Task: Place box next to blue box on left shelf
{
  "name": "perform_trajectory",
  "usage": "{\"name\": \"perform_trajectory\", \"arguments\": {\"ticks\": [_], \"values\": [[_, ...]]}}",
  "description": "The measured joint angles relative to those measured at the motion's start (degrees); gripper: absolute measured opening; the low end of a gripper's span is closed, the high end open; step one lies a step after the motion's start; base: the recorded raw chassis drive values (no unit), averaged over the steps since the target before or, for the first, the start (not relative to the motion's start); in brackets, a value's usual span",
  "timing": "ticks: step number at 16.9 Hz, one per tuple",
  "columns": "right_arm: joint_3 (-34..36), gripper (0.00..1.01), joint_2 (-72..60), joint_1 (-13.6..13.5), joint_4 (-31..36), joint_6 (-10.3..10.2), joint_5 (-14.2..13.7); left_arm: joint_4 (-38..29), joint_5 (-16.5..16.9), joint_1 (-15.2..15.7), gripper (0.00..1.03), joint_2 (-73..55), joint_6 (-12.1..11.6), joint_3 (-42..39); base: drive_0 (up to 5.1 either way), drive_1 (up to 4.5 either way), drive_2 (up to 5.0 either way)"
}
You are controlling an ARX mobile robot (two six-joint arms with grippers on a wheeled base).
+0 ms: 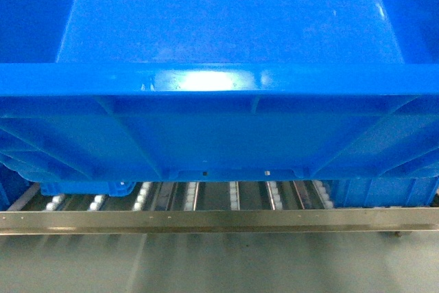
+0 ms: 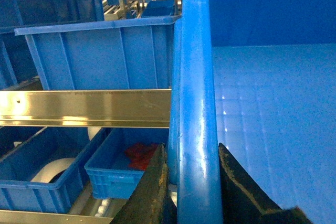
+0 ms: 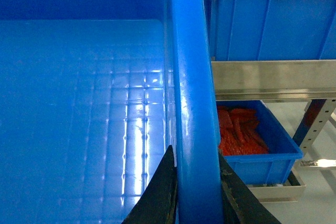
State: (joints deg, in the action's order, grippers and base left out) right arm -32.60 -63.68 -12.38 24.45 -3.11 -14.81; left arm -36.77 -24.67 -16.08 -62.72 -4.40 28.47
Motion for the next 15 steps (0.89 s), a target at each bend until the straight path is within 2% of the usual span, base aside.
{"name": "perform_trajectory", "arguments": {"ticks": [15], "values": [[0.0,0.11,0.0,0.0,-0.1,0.0,0.0,0.0,0.0,0.0,0.18,0.0,-0.1,0.0,0.0,0.0,0.0]]}}
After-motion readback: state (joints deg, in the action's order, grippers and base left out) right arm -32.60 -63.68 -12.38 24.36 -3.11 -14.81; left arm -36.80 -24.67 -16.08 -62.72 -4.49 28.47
